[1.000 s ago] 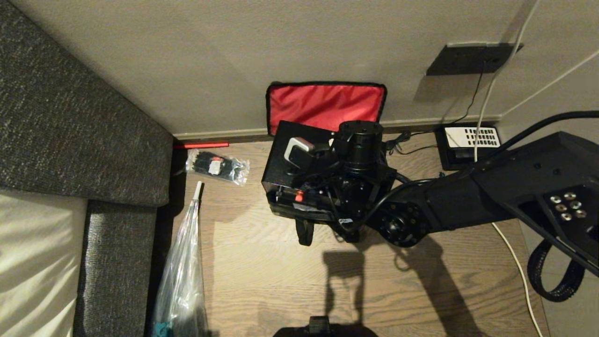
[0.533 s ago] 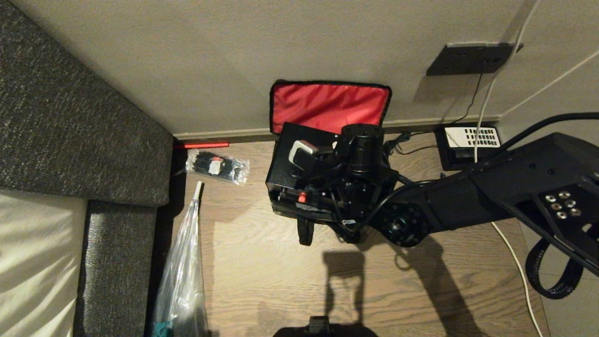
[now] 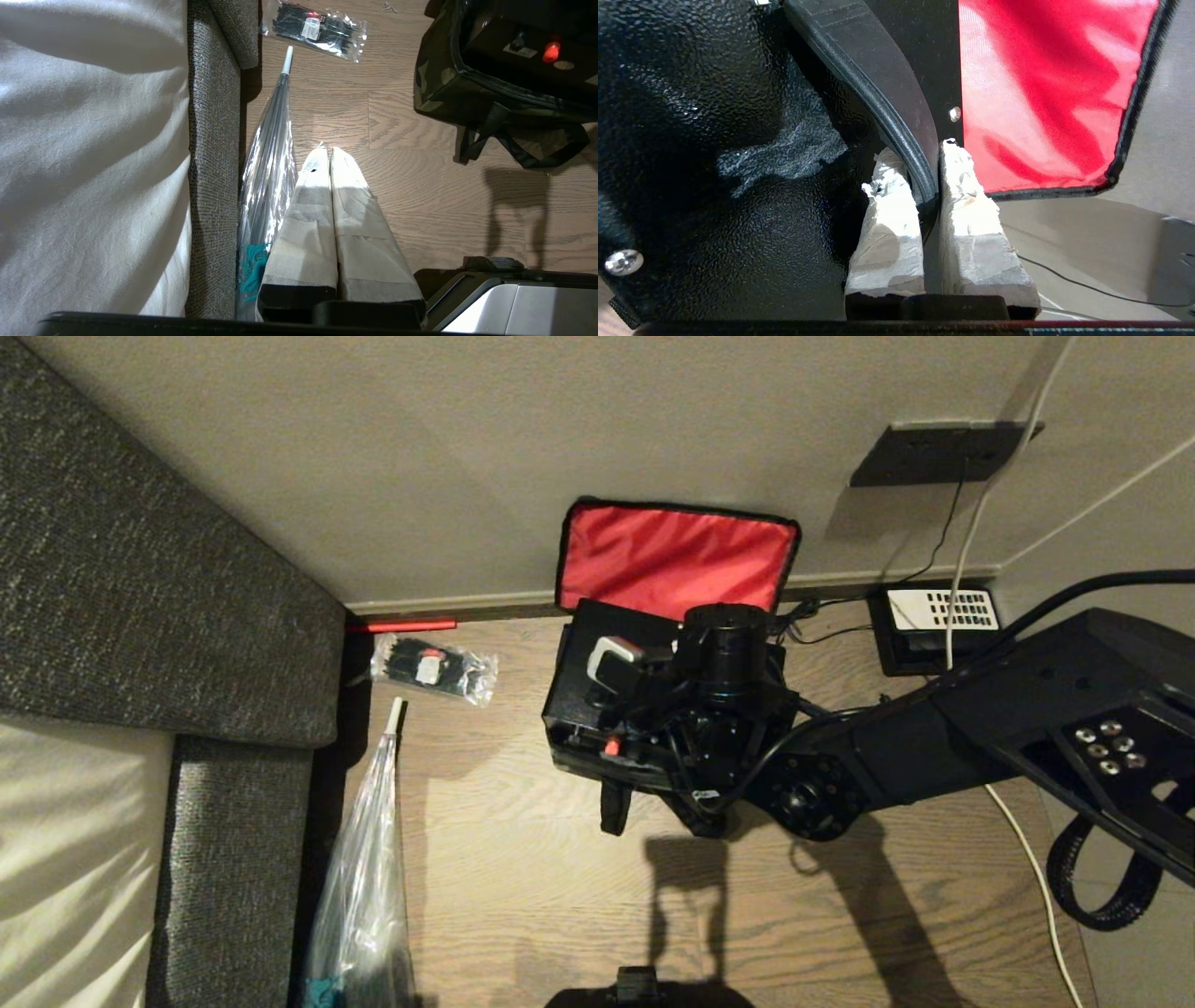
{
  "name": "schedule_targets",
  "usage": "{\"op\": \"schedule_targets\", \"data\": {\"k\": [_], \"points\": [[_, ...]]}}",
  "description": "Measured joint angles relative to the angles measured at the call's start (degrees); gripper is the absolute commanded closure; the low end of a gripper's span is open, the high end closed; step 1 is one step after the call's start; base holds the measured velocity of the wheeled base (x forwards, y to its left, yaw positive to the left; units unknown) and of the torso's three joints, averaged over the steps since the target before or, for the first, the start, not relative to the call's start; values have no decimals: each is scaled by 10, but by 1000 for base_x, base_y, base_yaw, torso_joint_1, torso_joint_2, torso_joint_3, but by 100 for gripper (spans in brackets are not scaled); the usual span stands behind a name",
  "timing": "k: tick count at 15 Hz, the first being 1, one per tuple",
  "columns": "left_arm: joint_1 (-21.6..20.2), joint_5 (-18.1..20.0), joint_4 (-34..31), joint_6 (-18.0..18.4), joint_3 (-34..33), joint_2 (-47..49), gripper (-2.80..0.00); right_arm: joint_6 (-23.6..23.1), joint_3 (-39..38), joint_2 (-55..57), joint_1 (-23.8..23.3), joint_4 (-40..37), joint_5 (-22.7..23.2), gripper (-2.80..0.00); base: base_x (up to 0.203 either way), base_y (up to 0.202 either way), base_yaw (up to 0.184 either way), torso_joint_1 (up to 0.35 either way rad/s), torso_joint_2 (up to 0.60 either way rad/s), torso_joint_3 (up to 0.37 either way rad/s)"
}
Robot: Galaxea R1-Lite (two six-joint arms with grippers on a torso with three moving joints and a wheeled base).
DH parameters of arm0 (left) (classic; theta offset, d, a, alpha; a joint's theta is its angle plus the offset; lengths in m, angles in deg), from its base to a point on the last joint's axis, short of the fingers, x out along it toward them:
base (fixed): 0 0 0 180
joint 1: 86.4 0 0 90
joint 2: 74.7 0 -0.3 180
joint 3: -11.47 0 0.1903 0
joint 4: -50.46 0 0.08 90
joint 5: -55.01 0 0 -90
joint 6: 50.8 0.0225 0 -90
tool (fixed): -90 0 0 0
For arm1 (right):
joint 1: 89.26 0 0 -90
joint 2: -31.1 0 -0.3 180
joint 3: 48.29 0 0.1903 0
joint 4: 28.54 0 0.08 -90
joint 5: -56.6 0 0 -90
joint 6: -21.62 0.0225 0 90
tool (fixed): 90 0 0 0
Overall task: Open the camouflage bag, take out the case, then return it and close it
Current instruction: Place the black box back
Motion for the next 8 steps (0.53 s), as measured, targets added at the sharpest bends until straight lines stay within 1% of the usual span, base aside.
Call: {"op": "schedule_targets", "data": {"k": [3,8], "points": [[0,0,0,0,0,0,0,5,3,14,0,7,12,0,0,0,0,0,0,0],[0,0,0,0,0,0,0,26,16,50,-4,17,14,0,0,0,0,0,0,0]]}}
